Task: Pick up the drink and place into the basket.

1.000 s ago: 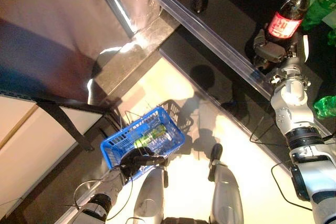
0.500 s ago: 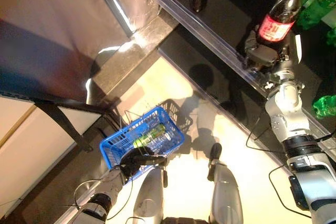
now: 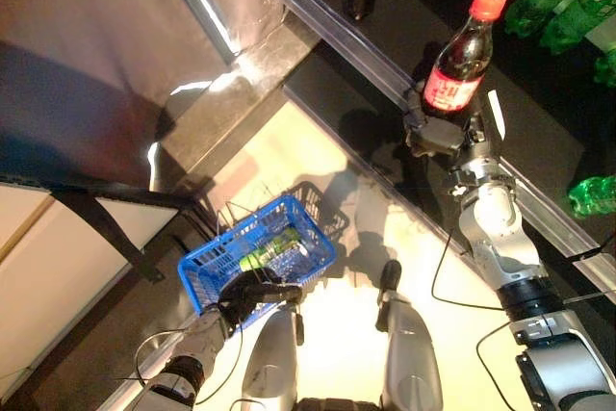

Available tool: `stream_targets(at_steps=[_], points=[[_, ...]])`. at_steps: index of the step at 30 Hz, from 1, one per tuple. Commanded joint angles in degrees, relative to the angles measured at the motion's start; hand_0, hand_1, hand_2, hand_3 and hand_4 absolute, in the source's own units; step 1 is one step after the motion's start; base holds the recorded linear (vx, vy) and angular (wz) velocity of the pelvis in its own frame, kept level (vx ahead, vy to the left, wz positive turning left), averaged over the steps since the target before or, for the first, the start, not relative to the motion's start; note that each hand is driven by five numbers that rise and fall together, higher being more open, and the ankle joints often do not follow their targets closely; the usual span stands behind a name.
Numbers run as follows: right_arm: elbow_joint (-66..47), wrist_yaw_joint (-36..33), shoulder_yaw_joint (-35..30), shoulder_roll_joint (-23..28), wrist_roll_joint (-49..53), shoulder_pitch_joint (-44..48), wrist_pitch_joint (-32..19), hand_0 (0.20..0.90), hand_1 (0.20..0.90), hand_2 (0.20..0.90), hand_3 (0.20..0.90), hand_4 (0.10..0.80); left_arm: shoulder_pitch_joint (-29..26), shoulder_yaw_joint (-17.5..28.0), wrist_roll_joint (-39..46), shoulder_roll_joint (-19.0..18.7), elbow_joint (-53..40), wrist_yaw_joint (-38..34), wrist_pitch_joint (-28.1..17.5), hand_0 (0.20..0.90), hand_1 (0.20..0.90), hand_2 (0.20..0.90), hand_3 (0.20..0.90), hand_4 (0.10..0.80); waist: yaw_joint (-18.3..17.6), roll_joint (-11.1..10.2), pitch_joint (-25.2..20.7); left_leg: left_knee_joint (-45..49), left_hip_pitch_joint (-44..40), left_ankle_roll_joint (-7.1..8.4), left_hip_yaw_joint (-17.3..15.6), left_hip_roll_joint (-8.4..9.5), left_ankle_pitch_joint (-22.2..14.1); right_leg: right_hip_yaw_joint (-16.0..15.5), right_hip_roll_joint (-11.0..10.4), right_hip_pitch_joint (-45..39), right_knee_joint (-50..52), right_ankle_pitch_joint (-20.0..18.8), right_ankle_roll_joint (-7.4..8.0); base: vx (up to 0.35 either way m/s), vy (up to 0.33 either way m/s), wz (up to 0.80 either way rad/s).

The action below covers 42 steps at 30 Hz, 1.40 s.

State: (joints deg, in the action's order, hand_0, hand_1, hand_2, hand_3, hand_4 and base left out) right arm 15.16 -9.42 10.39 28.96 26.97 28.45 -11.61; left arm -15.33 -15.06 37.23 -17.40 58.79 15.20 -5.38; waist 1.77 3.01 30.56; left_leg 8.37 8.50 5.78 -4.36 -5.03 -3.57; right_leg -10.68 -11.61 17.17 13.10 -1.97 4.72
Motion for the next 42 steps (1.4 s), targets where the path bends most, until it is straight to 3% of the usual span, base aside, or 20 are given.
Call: stream_targets(at_steps=[1,6,17,25,26,29,31,33,34,35,36,39,42], points=[[-15.24,2.9,-3.04,0.38,-1.64,3.86,-7.37,0.3,0.3,0.3,0.2,0.1,6.0,2.3,0.54,-2.85,-1.47,2.14,-4.05,0.3,0.3,0.3,0.2,0.1,-0.52,-3.17,-7.94,0.5,2.2,-2.36,-0.51,0.46,2.17,2.08,-1.82,-5.12,-5.14,-0.23,3.1,0.119,-0.003,-0.04],[-17.51,4.57,-3.18,-0.7,-0.8,-2.28,-6.69,0.3,0.3,0.3,0.2,0.1,7.75,4.26,-2.02,-2.57,-0.67,1.61,-4.26,0.3,0.3,0.3,0.2,0.1,-0.83,-3.93,-11.72,-5.89,-2.82,-1.79,-2.25,0.22,3.62,1.76,-0.95,-9.55,-10.4,-1.59,3.9,0.133,-0.009,-0.09],[-17.96,9.26,-3.27,-2.42,0.91,-14.89,-8.68,0.3,0.3,0.3,0.2,0.1,11.51,6.71,-5.86,-1.94,-0.19,0.83,-5.34,0.3,0.3,0.3,0.2,0.1,-0.96,-4.49,-17.85,-10.25,-8.36,-1.44,-3.66,-0.53,4.43,1.01,-0.32,-14.75,-13.1,-1.67,4.36,0.092,-0.06,0.01],[-18.0,9.08,-1.21,-2.29,-1.08,-17.28,-7.1,0.3,0.3,0.3,0.2,0.1,12.15,8.23,-3.78,-2.19,-1.67,-0.06,-4.35,0.3,0.3,0.3,0.2,0.1,-0.64,-3.89,-19.9,-9.97,-10.18,-0.56,-2.76,-2.99,5.49,-0.44,1.88,-17.14,-9.73,2.19,2.2,0.009,-0.177,0.03],[-17.63,8.85,-0.5,-2.39,-1.49,-17.06,-6.31,0.3,0.3,0.3,0.2,0.1,12.57,8.42,-3.04,-2.07,-1.95,0.37,-4.61,0.3,0.3,0.3,0.2,0.1,-0.27,-3.53,-19.92,-10.49,-10.42,0.27,-2.52,-4.09,6.93,-1.16,2.7,-17.83,-9.33,2.7,1.48,-0.002,-0.205,0.23],[-17.27,8.87,0.03,-2.09,-1.69,-16.38,-5.45,0.3,0.3,0.3,0.2,0.1,13.39,8.84,-2.2,-1.7,-3.26,0.74,-4.52,0.3,0.3,0.3,0.2,0.1,0.43,-3.21,-19.71,-11.8,-10.09,1.38,-2.13,-5.02,9.28,-1.34,3.8,-18.9,-10.56,2.43,0.97,-0.042,-0.129,0.19],[-16.63,9.27,0.71,-1.42,-2.63,-15.91,-5.54,0.3,0.3,0.3,0.2,0.1,13.65,9.11,-1.41,-1.34,-5.01,1.27,-3.92,0.3,0.3,0.3,0.2,0.1,0.57,-3.37,-19.0,-10.18,-8.07,2.22,-4.54,-5.91,10.42,-1.64,4.48,-19.99,-12.62,1.7,0.59,-0.149,-0.142,0.09],[-16.35,9.94,0.75,-0.89,-2.77,-16.52,-6.18,0.3,0.3,0.3,0.2,0.1,13.62,9.14,-0.58,-0.99,-5.38,2.27,-4.45,0.3,0.3,0.3,0.2,0.1,0.4,-4.21,-19.23,-6.43,-7.28,1.88,-5.22,-5.11,8.79,-2.98,3.68,-19.74,-13.85,0.49,0.36,-0.21,-0.123,0.43],[-16.46,10.6,0.4,-0.08,-2.37,-17.89,-7.31,0.3,0.3,0.3,0.2,0.1,14.01,9.16,-0.03,-0.61,-5.87,2.95,-5.02,0.3,0.3,0.3,0.2,0.1,-0.24,-5.51,-19.47,0.33,-7.27,1.24,-5.39,-3.22,5.61,-3.6,2.56,-19.3,-14.57,-0.88,0.02,-0.189,-0.088,0.49],[-16.47,10.79,0.26,0.01,-2.28,-18.11,-7.48,0.3,0.3,0.3,0.2,0.1,14.08,9.21,0.08,-0.57,-5.96,3.09,-5.11,0.3,0.3,0.3,0.2,0.1,-0.4,-5.75,-19.68,1.22,-7.14,1.05,-5.21,-2.72,5.31,-3.67,2.33,-18.91,-14.61,-1.21,-0.03,-0.179,-0.029,0.53],[-16.74,11.87,-0.62,0.33,-2.22,-19.58,-8.47,0.3,0.3,0.3,0.2,0.1,14.82,9.69,0.61,-0.34,-6.56,3.78,-5.32,0.3,0.3,0.3,0.2,0.1,-0.95,-6.23,-20.01,4.94,-8.1,0.3,-3.9,-0.66,3.04,-3.62,1.92,-18.17,-14.48,-2.0,-0.26,-0.126,0.039,0.54],[-18.14,13.06,-1.82,0.8,-2.01,-21.57,-8.73,0.3,0.3,0.3,0.2,0.1,16.42,11.39,0.96,-0.41,-7.73,5.28,-5.05,0.3,0.3,0.3,0.2,0.1,-1.36,-6.49,-20.92,11.23,-8.91,-0.56,1.12,3.83,1.76,-2.32,2.04,-16.72,-13.97,-2.29,-0.95,-0.103,0.059,0.25],[-18.73,12.91,-2.07,0.96,-1.75,-21.9,-7.91,0.3,0.3,0.3,0.2,0.1,17.63,12.09,0.84,-0.31,-8.07,6.47,-5.13,0.3,0.3,0.3,0.2,0.1,-1.1,-5.86,-21.48,11.31,-9.91,-0.98,4.01,5.99,0.99,-1.25,2.73,-16.39,-13.77,-2.31,-0.95,-0.05,0.105,0.23]])
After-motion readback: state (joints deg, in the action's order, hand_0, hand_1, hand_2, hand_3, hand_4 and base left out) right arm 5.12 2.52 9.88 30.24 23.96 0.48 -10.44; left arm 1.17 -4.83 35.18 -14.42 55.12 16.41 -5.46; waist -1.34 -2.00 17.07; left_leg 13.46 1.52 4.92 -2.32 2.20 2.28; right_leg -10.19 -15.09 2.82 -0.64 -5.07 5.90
